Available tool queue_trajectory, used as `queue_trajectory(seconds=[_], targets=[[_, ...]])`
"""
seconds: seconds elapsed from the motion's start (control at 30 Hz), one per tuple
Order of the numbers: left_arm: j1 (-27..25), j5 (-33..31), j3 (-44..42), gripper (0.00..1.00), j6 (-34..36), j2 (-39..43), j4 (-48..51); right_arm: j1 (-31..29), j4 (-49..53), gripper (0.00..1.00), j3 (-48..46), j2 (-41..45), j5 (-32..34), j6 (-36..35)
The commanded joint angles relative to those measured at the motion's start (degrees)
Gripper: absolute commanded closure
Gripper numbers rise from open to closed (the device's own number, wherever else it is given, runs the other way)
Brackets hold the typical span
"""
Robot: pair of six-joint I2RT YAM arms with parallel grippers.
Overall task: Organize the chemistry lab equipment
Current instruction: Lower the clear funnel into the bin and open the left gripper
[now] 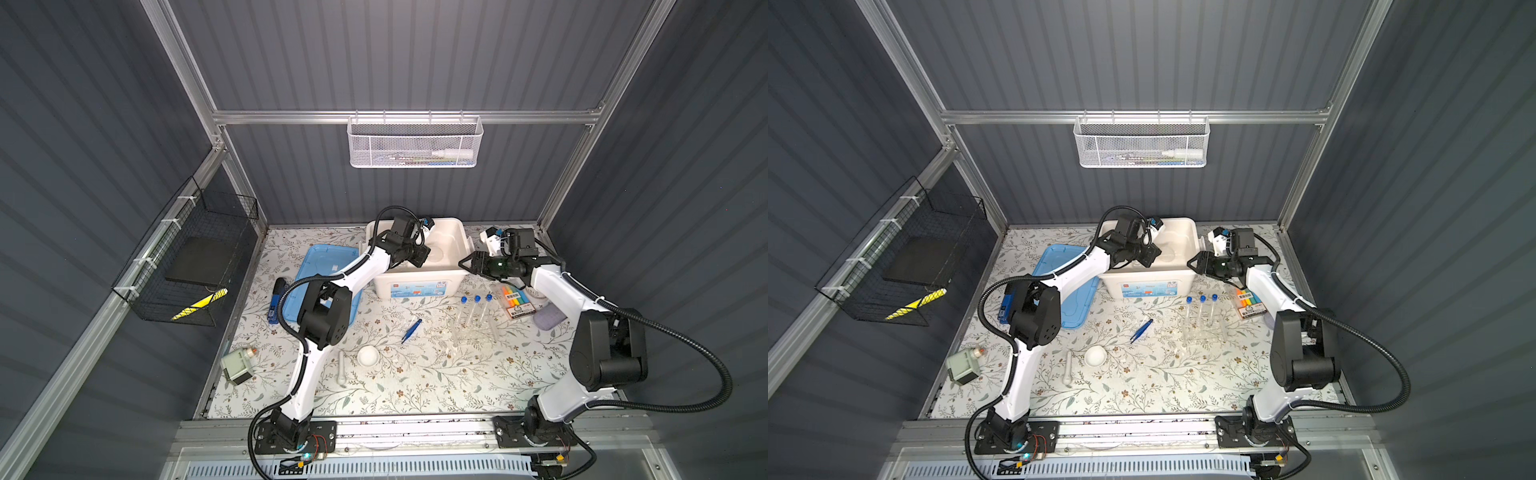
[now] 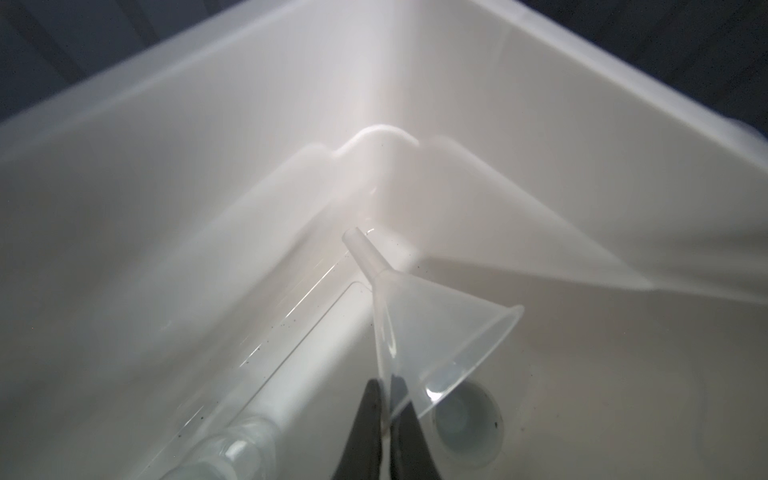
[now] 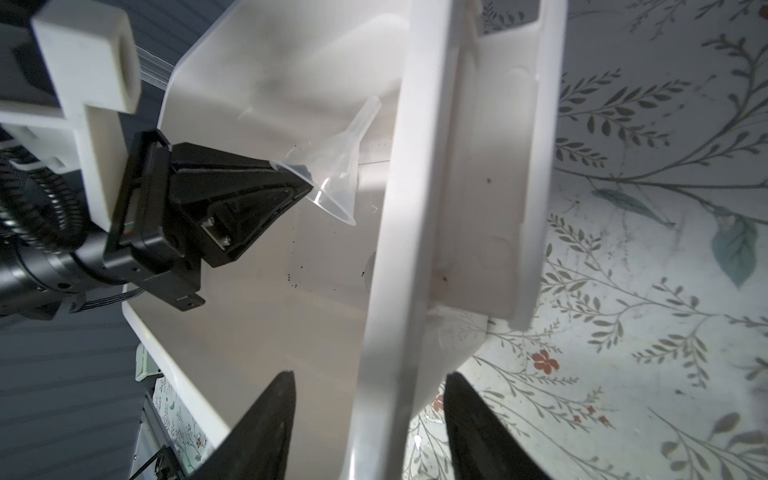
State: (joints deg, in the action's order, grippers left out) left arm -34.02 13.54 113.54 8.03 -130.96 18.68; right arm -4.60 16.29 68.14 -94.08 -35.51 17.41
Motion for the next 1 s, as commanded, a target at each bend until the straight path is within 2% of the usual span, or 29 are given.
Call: queue_trajectory(seconds=[0.0,0.2,0.37,0.5,0.53,0.6,0.67,0.83,0.97], targets=[[0.1,-0.8,2.8,0.91,3.6,-2.4,4.6,-0.2,0.4,0.40,-0.1,0.5,0.5,-0.3],[0.1,0.0,4.4,0.91,3.7,-4.9,7.1,-0.2,0.5,0.39,0.1,0.3,0.3,-0.1],[0.1,0.3,3.3,0.85,3.1,-4.9,6.8,-0.2,0.5,0.38,0.1,0.3,0.4,-0.1],[0.0,-0.4,2.7,0.73,2.9,-4.2,6.9,-0.3,0.6,0.36,0.1,0.6,0.6,-0.2],[0.0,-0.5,2.7,0.66,2.6,-3.8,7.0,-0.2,0.6,0.36,0.2,0.7,0.7,-0.2],[0.0,-0.3,2.7,0.59,1.5,-2.5,6.7,-0.2,0.6,0.35,0.2,1.1,1.1,-0.2],[0.0,0.3,2.7,0.46,0.1,-0.5,5.9,-0.2,0.7,0.34,0.2,1.4,1.5,-0.5],[-0.3,0.4,1.9,0.23,-1.2,5.7,3.6,-0.1,1.0,0.29,-0.2,3.0,2.2,-1.1],[-0.6,-1.4,0.3,0.12,-1.1,10.8,2.9,-0.1,1.3,0.24,-0.5,4.2,2.9,-1.3]])
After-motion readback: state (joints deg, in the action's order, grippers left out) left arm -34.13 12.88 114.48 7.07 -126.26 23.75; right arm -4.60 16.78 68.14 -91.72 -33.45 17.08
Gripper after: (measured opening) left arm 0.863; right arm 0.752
